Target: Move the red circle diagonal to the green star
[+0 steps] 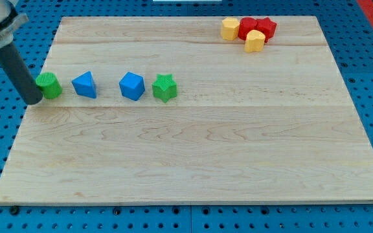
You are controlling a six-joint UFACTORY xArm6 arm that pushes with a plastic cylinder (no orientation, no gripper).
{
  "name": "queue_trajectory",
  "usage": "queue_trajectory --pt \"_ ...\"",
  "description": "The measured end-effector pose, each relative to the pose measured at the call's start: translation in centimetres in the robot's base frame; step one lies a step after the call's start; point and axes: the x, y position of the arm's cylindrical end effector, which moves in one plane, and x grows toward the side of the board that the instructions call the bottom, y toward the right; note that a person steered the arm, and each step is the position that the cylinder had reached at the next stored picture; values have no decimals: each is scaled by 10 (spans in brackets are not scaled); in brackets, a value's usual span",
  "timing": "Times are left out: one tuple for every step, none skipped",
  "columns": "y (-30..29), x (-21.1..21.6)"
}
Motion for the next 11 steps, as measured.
queue_trajectory --pt "72 45" --pt "165 48" --pt "283 23" --pt "411 -30" --pt "505 -116" --pt "521 -199" --pt "467 -240" --pt "385 -220" --pt "354 -168" --pt "349 -127" --pt "324 -128"
